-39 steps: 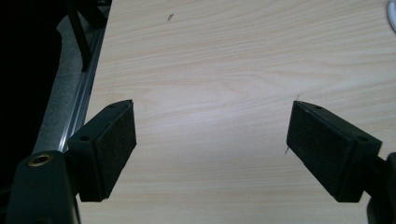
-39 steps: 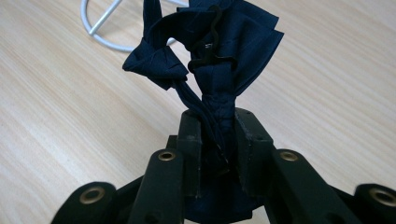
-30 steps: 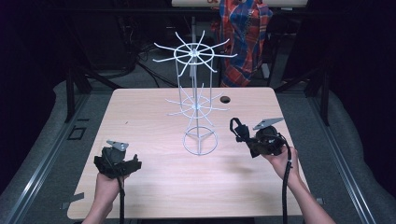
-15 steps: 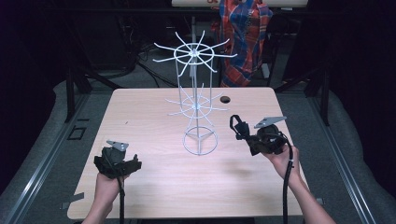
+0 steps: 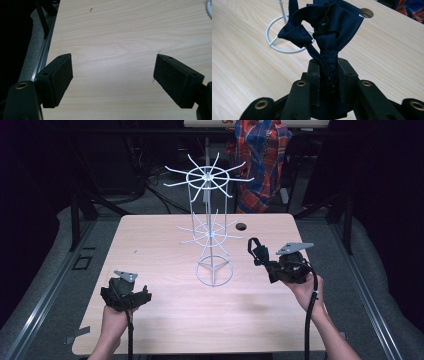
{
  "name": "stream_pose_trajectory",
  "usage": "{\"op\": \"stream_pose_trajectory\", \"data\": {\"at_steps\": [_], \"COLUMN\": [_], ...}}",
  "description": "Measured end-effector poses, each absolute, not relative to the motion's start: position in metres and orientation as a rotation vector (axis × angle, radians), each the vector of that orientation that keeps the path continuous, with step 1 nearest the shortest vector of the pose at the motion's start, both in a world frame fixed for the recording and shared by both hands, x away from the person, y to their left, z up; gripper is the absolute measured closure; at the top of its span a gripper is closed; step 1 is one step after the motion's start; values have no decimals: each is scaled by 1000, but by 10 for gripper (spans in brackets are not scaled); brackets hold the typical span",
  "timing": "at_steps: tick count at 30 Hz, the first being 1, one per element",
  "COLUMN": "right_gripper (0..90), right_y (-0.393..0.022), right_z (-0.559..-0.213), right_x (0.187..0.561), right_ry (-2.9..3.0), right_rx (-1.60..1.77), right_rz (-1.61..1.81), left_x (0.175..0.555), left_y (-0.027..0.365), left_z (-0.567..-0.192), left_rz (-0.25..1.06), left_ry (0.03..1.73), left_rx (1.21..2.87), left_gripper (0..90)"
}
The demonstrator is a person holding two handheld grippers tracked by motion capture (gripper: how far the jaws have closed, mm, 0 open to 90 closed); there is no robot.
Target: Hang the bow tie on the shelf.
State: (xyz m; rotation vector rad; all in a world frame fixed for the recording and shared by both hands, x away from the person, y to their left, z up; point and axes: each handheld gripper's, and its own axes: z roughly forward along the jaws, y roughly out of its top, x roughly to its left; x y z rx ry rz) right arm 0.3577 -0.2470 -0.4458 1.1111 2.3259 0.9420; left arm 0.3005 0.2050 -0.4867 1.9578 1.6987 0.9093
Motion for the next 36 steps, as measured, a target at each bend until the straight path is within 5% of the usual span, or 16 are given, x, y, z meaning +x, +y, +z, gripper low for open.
{"op": "stream_pose_trajectory", "data": {"at_steps": [36], "right_gripper": [737], "right_y": [-226], "right_z": [-425], "right_x": [361], "right_ry": [2274], "right_rx": [1060], "right_rz": [1041], "left_x": [300], "left_y": [205], "left_z": [-487], "left_rz": [914], "left_ry": [1693], "left_rx": [1955], "left_gripper": [163]}}
